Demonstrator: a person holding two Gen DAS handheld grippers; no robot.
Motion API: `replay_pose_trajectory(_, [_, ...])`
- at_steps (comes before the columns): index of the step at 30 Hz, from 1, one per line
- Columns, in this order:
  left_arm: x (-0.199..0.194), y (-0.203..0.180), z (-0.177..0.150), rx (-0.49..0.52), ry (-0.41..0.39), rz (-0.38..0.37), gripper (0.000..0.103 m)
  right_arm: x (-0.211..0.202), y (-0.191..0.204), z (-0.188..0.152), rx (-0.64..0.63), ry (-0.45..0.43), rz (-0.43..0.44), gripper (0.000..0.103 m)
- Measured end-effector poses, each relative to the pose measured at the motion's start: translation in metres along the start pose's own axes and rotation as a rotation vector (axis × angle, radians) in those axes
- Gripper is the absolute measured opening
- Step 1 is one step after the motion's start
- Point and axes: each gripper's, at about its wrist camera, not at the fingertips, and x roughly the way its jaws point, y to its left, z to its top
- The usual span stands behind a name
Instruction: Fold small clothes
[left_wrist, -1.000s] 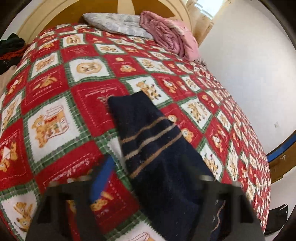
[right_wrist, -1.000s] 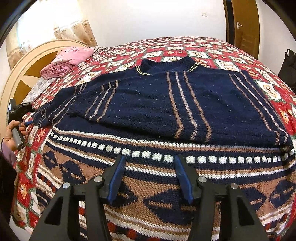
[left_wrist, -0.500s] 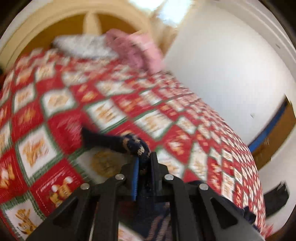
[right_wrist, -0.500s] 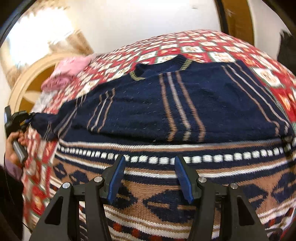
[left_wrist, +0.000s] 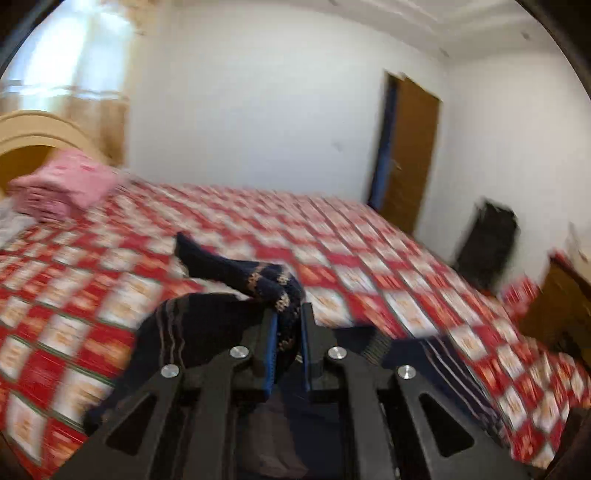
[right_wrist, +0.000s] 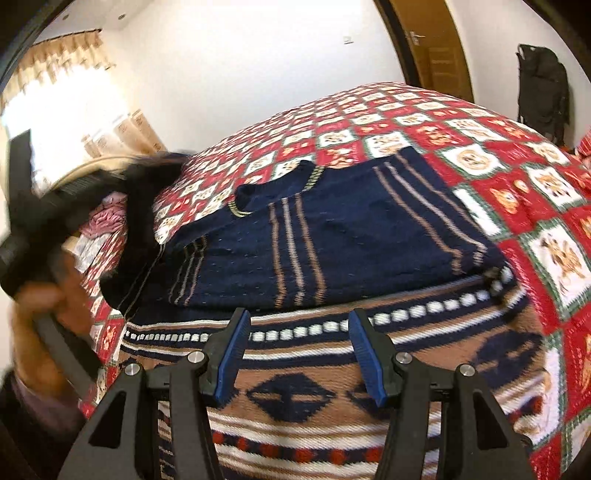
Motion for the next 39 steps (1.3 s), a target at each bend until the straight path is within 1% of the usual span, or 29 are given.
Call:
replay_pose_trajectory(1, [0.012, -0.017, -0.013, 0.03, 0.046, -0.033, 0.017, -0.003, -0.004, -0.002, 0.006, -0.002, -0.007, 0.057])
replay_pose_trajectory(2, [0.024, -0.033, -0.029, 0.068, 0.112, -0.057, 0.02, -0.005, -0.006, -0.003, 0.009, -0.002, -0.012, 0.057])
replay_pose_trajectory(3, [0.029, -0.044, -0.041, 0.096, 0.159, -0.071, 0.02, -0.008, -0.01, -0.005, 0.01, -0.003, -0.019, 0.057])
replay_pose_trajectory(4, [0.03, -0.049, -0.049, 0.115, 0.186, -0.083, 0.02, -0.009, -0.012, -0.006, 0.011, -0.004, -0.024, 0.057])
replay_pose_trajectory(6, [0.024, -0.056, -0.063, 0.145, 0.209, -0.107, 0.033, -0.011, -0.018, -0.009, 0.019, -0.002, -0.031, 0.057])
replay_pose_trajectory(8, [0.007, -0.052, -0.068, 0.143, 0.211, -0.097, 0.071, -0.008, -0.023, -0.008, 0.036, 0.012, -0.023, 0.057])
replay_pose_trajectory(9, [-0.002, -0.048, -0.069, 0.135, 0.204, -0.09, 0.077, -0.006, -0.025, -0.006, 0.049, 0.017, -0.014, 0.057])
replay_pose_trajectory(10, [-0.017, -0.037, -0.068, 0.12, 0.179, -0.08, 0.079, -0.005, -0.026, -0.003, 0.059, 0.017, -0.004, 0.057])
replay_pose_trajectory(11, [-0.023, -0.034, -0.067, 0.111, 0.164, -0.072, 0.08, -0.005, -0.025, 0.001, 0.066, 0.016, 0.01, 0.057])
replay_pose_trajectory(13, [-0.039, -0.013, -0.065, 0.078, 0.14, -0.047, 0.08, -0.004, -0.016, 0.018, 0.047, 0.004, 0.054, 0.057])
replay_pose_trajectory(14, [-0.043, -0.002, -0.066, 0.054, 0.131, -0.021, 0.08, -0.003, -0.012, 0.025, 0.039, -0.004, 0.07, 0.057])
replay_pose_trajectory(16, [-0.051, 0.023, -0.066, 0.001, 0.12, 0.037, 0.08, 0.004, 0.003, 0.047, 0.028, -0.019, 0.134, 0.057])
replay_pose_trajectory(17, [-0.055, 0.038, -0.066, -0.034, 0.117, 0.08, 0.08, 0.009, 0.008, 0.054, 0.015, -0.02, 0.147, 0.057])
replay_pose_trajectory(18, [-0.058, 0.049, -0.065, -0.06, 0.114, 0.103, 0.08, 0.02, 0.017, 0.064, -0.014, -0.008, 0.148, 0.057])
replay_pose_trajectory(21, [-0.061, 0.072, -0.066, -0.132, 0.113, 0.142, 0.08, 0.062, 0.043, 0.083, -0.084, 0.049, 0.089, 0.057])
replay_pose_trajectory(23, [-0.063, 0.083, -0.069, -0.169, 0.114, 0.16, 0.08, 0.09, 0.059, 0.091, -0.145, 0.078, 0.024, 0.057])
replay_pose_trajectory(25, [-0.067, 0.089, -0.073, -0.181, 0.113, 0.165, 0.08, 0.124, 0.072, 0.101, -0.22, 0.107, -0.082, 0.057])
replay_pose_trajectory(27, [-0.07, 0.093, -0.075, -0.181, 0.113, 0.186, 0.08, 0.151, 0.078, 0.105, -0.257, 0.16, -0.144, 0.057])
replay_pose_trajectory(28, [-0.071, 0.095, -0.076, -0.182, 0.115, 0.19, 0.08, 0.159, 0.077, 0.104, -0.265, 0.181, -0.157, 0.057])
replay_pose_trajectory(29, [-0.071, 0.097, -0.077, -0.186, 0.118, 0.192, 0.08, 0.167, 0.074, 0.104, -0.265, 0.208, -0.167, 0.055])
replay_pose_trajectory(30, [-0.074, 0.1, -0.078, -0.19, 0.119, 0.194, 0.08, 0.173, 0.07, 0.102, -0.256, 0.231, -0.173, 0.034])
replay_pose_trajectory(32, [-0.075, 0.104, -0.08, -0.196, 0.122, 0.194, 0.08, 0.169, 0.062, 0.101, -0.245, 0.219, -0.162, 0.018])
replay_pose_trajectory(33, [-0.075, 0.105, -0.08, -0.197, 0.124, 0.193, 0.08, 0.163, 0.057, 0.103, -0.235, 0.208, -0.131, 0.013])
replay_pose_trajectory(35, [-0.072, 0.106, -0.082, -0.2, 0.128, 0.193, 0.08, 0.149, 0.048, 0.109, -0.197, 0.182, -0.054, 0.013])
replay_pose_trajectory(37, [-0.069, 0.106, -0.083, -0.204, 0.139, 0.187, 0.08, 0.12, 0.038, 0.111, -0.171, 0.111, 0.036, 0.012])
replay_pose_trajectory(38, [-0.069, 0.105, -0.083, -0.204, 0.139, 0.18, 0.08, 0.101, 0.029, 0.11, -0.167, 0.059, 0.062, 0.012])
replay_pose_trajectory(39, [-0.069, 0.103, -0.083, -0.202, 0.133, 0.173, 0.08, 0.089, 0.022, 0.107, -0.164, 0.027, 0.067, 0.012])
